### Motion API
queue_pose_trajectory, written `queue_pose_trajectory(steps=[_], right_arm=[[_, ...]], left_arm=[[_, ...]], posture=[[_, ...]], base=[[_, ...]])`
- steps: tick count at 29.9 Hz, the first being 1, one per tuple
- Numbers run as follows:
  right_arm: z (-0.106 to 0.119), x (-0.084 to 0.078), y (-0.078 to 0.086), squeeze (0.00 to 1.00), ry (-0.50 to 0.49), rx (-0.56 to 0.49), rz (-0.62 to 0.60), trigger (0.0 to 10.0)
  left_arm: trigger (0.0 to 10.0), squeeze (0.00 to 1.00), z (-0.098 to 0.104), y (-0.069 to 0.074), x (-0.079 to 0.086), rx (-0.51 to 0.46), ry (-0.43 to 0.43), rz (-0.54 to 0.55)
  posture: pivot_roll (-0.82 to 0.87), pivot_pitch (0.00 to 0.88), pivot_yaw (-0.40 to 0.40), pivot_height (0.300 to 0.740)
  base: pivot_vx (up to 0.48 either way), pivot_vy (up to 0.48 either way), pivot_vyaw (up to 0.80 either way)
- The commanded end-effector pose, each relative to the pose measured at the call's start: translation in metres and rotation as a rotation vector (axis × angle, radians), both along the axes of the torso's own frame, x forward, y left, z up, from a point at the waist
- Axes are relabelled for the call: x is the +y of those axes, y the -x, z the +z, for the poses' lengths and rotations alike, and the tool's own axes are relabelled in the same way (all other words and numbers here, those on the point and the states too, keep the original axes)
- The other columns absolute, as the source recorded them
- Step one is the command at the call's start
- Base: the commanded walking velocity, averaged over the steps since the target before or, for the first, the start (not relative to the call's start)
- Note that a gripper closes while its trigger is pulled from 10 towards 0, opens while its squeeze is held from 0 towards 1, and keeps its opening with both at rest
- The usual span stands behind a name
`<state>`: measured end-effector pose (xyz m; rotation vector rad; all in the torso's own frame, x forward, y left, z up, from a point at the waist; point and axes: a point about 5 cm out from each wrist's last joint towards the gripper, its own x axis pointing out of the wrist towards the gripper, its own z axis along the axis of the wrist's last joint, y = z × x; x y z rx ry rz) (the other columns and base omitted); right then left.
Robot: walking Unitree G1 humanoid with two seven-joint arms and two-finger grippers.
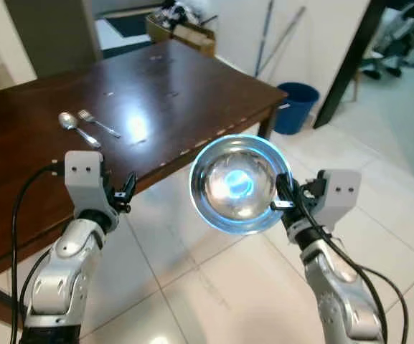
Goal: Setting the table
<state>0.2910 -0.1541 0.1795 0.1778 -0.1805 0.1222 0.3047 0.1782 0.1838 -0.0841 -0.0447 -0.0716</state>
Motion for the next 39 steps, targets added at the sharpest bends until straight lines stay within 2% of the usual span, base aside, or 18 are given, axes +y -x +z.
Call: queue_pose_trajectory(steps=[1, 39], right_arm=[[0.0008, -0.0002, 0.0001, 0.0, -0.009, -0.006, 0.003, 10.0], [-0.0007, 0.0013, 0.0, 0.0, -0.013, 0.001, 0.001, 10.0]], left_arm=[[10.0, 0.0, -0.0054, 0.0003, -0.0014, 0.023, -0.004, -0.001], [10.0, 0.0, -0.0044, -0.0012, -0.004, 0.02, 0.0, -0.007]], posture=[[-0.08, 0.0, 0.07, 0.74], [-0.08, 0.0, 0.074, 0.74]], base=[[0.0, 0.0, -0.8], [0.0, 0.0, -0.8]])
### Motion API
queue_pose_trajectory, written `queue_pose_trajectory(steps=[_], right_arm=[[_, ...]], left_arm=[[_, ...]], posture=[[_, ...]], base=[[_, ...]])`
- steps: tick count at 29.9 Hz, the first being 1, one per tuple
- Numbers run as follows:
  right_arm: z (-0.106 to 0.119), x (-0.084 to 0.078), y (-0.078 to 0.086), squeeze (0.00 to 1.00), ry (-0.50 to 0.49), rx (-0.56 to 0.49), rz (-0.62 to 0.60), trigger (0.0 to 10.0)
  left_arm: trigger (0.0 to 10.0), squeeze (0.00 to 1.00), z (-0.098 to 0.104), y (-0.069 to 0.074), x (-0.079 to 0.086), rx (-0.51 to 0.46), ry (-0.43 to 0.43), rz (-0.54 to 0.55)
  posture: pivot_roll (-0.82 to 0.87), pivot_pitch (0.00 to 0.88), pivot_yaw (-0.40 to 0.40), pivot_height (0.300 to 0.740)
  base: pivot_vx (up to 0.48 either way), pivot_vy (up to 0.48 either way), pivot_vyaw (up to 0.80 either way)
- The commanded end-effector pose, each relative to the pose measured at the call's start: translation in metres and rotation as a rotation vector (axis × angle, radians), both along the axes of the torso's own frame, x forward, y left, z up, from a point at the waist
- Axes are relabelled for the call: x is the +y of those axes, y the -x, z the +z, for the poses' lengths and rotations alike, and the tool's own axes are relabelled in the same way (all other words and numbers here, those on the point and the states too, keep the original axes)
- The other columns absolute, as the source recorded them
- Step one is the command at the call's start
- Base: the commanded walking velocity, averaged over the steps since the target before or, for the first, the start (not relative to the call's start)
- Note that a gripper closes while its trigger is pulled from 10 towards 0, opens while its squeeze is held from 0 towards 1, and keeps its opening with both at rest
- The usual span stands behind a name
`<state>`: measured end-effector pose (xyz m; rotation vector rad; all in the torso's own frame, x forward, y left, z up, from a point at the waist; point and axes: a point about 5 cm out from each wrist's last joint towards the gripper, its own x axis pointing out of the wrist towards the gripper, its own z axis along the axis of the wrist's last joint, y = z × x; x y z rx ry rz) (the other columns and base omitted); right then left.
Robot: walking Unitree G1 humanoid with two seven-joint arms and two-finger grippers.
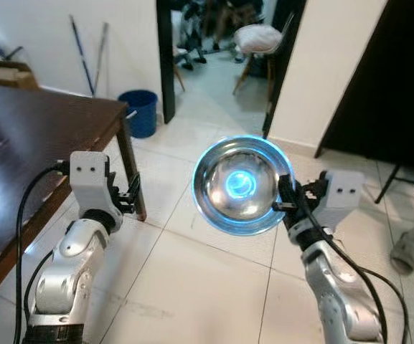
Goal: Setting the table
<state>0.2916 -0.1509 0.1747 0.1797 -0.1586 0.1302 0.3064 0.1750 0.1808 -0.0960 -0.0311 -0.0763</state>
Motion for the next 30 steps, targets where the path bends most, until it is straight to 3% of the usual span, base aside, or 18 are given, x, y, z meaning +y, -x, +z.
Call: queue_pose_trajectory(steps=[1, 30], right_arm=[[0.004, -0.002, 0.0006, 0.0, -0.013, -0.02, -0.009, 10.0], [0.0032, -0.0022, -0.0002, 0.0, -0.004, -0.016, -0.003, 10.0]], left_arm=[[10.0, 0.0, -0.0013, 0.0006, -0.0009, 0.007, -0.012, -0.002], [10.0, 0.0, -0.0023, 0.0007, -0.0027, 0.007, -0.009, -0.008]], posture=[[-0.08, 0.0, 0.074, 0.74], [-0.08, 0.0, 0.07, 0.74]], base=[[0.0, 0.0, -0.8], [0.0, 0.0, -0.8]])
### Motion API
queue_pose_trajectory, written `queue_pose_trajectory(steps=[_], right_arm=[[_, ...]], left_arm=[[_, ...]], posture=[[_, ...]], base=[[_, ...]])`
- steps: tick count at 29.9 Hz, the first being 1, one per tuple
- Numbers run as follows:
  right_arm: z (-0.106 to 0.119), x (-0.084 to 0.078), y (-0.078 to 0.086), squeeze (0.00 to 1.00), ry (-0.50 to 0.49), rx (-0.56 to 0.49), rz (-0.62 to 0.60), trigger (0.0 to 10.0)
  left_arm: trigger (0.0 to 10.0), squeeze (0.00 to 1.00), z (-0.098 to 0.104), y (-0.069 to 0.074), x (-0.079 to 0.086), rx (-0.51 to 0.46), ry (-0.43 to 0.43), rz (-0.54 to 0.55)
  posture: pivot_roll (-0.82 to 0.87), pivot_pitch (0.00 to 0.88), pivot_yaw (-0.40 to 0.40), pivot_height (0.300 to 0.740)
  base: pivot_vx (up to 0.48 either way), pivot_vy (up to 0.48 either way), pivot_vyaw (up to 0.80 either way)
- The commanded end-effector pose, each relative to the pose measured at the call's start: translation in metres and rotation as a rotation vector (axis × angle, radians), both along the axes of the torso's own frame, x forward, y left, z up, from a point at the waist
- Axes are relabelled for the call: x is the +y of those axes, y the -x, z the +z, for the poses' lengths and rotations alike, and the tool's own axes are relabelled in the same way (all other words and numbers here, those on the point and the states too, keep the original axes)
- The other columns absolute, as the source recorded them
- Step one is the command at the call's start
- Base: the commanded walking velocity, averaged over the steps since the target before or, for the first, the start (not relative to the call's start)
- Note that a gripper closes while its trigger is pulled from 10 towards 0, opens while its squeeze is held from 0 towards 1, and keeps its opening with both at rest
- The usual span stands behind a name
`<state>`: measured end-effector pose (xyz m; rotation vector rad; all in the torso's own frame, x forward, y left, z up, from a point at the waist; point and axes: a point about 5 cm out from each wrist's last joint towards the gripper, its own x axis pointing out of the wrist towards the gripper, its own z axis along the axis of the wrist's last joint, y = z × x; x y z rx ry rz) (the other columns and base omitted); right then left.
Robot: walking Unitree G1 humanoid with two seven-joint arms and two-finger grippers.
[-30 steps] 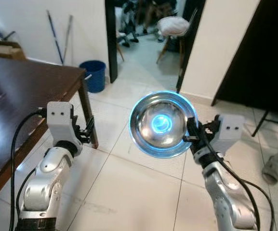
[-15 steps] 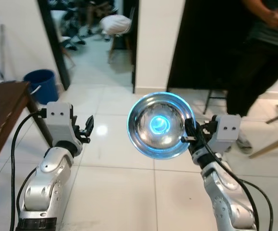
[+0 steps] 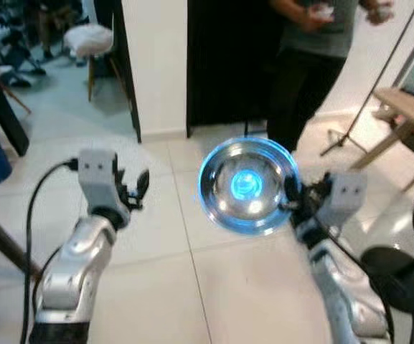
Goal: Setting the table
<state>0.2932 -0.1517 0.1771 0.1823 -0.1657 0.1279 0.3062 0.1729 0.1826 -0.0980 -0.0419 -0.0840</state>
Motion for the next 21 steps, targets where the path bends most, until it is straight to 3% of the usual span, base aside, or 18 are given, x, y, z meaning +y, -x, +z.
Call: queue_pose_trajectory(steps=[1, 21], right_arm=[[0.0008, -0.0014, 0.0014, 0.0, -0.001, -0.009, 0.0, 10.0], [0.0001, -0.0007, 0.0009, 0.0, 0.001, -0.005, -0.001, 10.0]], left_arm=[[10.0, 0.0, -0.004, 0.0006, -0.0008, 0.018, -0.011, -0.001], [10.0, 0.0, -0.0039, 0.0003, -0.0021, 0.018, -0.009, -0.007]], posture=[[-0.08, 0.0, 0.07, 0.74], [-0.08, 0.0, 0.072, 0.74]], base=[[0.0, 0.0, -0.8], [0.0, 0.0, -0.8]])
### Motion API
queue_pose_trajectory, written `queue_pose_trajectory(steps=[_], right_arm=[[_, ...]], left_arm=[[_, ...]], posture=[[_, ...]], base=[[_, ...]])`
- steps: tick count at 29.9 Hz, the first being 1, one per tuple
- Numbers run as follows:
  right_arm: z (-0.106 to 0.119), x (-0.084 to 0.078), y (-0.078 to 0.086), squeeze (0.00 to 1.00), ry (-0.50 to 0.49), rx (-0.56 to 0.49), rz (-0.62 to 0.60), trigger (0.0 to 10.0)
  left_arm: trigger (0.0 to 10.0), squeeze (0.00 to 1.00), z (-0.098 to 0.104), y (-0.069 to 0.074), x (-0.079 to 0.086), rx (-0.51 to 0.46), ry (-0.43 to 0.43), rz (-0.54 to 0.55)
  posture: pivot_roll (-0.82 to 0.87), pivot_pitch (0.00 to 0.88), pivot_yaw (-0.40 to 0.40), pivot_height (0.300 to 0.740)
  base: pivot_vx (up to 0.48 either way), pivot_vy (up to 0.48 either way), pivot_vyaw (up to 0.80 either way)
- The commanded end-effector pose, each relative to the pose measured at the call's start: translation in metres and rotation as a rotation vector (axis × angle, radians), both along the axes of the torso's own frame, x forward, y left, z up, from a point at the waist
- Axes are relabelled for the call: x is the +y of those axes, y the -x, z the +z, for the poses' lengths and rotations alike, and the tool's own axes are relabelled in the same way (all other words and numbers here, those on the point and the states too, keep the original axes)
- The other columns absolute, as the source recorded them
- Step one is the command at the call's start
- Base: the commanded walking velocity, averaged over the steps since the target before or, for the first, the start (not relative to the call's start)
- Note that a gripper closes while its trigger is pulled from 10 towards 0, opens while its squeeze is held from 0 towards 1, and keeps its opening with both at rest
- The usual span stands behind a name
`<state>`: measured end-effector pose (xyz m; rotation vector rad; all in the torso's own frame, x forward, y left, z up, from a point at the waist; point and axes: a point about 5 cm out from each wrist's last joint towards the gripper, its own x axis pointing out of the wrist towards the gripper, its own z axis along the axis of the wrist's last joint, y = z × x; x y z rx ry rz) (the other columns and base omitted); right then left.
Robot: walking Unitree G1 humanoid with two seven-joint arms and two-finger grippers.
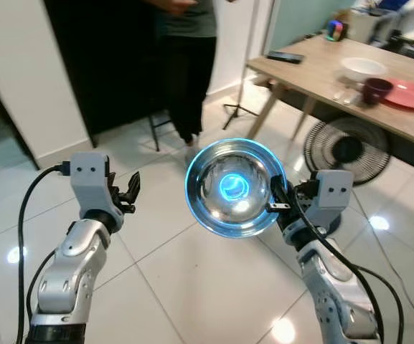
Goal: Setting the table
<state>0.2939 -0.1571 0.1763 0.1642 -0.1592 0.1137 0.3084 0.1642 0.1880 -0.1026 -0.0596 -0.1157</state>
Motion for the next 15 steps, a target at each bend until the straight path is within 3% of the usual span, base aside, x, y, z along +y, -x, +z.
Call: queue_pose_trajectory(steps=[1, 15], right_arm=[[0.0008, 0.0046, 0.0016, 0.0, -0.016, -0.011, 0.014, 10.0], [0.0003, 0.0041, 0.0015, 0.0, -0.015, -0.008, 0.012, 10.0]], left_arm=[[10.0, 0.0, -0.0093, 0.0024, 0.0066, 0.037, -0.014, 0.024], [10.0, 0.0, -0.009, 0.002, 0.0061, 0.037, -0.011, 0.024]], posture=[[-0.08, 0.0, 0.072, 0.74], [-0.08, 0.0, 0.072, 0.74]], base=[[0.0, 0.0, -0.8], [0.0, 0.0, -0.8]])
